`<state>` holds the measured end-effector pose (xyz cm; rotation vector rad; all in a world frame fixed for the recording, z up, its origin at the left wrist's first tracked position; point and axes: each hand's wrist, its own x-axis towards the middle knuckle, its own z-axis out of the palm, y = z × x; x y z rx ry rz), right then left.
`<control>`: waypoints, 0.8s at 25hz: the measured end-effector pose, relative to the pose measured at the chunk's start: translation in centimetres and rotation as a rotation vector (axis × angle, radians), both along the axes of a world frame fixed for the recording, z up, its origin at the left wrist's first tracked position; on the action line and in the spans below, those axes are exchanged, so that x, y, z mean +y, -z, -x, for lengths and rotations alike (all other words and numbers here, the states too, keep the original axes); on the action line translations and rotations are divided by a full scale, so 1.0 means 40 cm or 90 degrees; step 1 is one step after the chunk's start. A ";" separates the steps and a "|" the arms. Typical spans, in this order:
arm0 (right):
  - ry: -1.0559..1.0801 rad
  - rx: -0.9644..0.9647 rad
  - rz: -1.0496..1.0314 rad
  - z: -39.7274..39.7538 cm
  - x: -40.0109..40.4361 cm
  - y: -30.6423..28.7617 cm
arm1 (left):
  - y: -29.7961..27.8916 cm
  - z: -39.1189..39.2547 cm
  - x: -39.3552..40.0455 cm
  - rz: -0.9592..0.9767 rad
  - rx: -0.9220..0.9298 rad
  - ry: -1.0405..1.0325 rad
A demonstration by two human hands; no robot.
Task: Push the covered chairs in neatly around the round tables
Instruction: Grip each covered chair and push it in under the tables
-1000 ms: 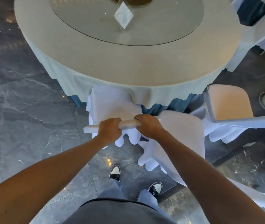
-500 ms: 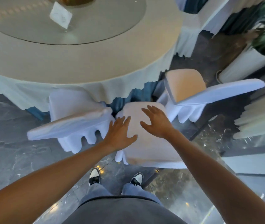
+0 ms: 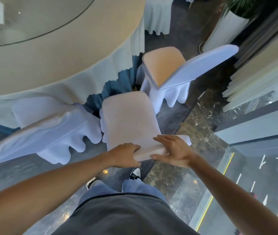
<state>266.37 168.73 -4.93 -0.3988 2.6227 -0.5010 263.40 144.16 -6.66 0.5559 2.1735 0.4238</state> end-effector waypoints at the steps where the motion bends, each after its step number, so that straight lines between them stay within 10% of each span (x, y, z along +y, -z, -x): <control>1: -0.037 0.025 -0.008 -0.003 0.011 0.003 | 0.006 -0.003 0.004 0.005 -0.003 0.003; 20: 0.005 0.023 -0.219 0.477 -0.106 -0.032 | -0.047 0.326 -0.068 -0.054 0.194 -0.223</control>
